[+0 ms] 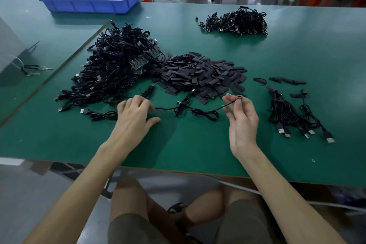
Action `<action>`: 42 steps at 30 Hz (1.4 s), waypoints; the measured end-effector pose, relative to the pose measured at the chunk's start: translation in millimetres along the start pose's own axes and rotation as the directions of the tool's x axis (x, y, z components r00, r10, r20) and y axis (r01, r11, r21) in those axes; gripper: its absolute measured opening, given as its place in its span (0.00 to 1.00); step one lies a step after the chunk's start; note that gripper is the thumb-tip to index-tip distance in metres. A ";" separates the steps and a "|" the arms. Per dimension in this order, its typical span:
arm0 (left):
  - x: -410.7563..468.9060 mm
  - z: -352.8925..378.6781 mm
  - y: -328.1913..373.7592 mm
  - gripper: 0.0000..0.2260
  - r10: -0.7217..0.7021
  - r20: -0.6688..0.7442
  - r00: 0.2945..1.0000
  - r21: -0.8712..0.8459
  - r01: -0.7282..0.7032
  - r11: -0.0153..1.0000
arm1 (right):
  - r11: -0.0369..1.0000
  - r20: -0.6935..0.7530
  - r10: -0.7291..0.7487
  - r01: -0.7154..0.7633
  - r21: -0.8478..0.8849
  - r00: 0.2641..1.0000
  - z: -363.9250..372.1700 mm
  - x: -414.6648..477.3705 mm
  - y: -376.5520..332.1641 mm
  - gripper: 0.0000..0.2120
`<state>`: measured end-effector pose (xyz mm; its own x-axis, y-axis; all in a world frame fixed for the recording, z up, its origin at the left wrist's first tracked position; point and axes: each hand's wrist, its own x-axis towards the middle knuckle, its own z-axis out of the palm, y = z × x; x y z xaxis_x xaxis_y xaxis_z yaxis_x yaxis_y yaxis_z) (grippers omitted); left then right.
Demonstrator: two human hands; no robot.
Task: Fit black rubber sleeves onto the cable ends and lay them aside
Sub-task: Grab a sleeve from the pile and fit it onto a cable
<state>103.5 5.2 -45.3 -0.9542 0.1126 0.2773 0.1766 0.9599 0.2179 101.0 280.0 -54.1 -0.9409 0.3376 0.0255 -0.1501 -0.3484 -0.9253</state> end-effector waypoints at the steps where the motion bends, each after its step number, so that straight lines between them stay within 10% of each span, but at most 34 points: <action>1: 0.6 1.5 2.5 0.12 0.048 0.007 0.999 -0.015 -0.048 0.999 | 1.000 0.017 0.006 -0.006 0.031 1.000 -0.3 -0.1 -0.1 0.09; 14: 22.1 7.7 7.6 0.14 -0.139 -0.017 0.990 0.005 0.139 0.990 | 0.991 -0.041 0.103 -0.100 0.086 0.994 -3.4 5.2 5.1 0.04; 25: 60.2 14.6 85.8 0.07 0.280 -0.095 0.955 -0.143 -0.292 0.946 | 0.973 0.006 0.001 0.001 -0.231 1.000 -1.3 5.5 11.3 0.07; 33: 95.7 42.5 115.0 0.12 0.099 0.067 0.993 -0.191 -0.084 0.978 | 0.938 0.055 -0.044 0.061 -0.341 0.998 0.9 3.6 13.2 0.06; 42: 94.1 41.3 106.3 0.08 0.043 -0.122 0.992 -0.200 -0.067 0.977 | 0.897 0.177 -0.052 0.124 -0.424 0.983 3.1 6.0 17.3 0.05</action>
<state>22.6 128.4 -34.8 -0.9091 0.1216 0.3984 0.2849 0.8793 0.3817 91.8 273.3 -68.8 -0.9708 0.1947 0.1403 -0.1227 0.0996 -0.9874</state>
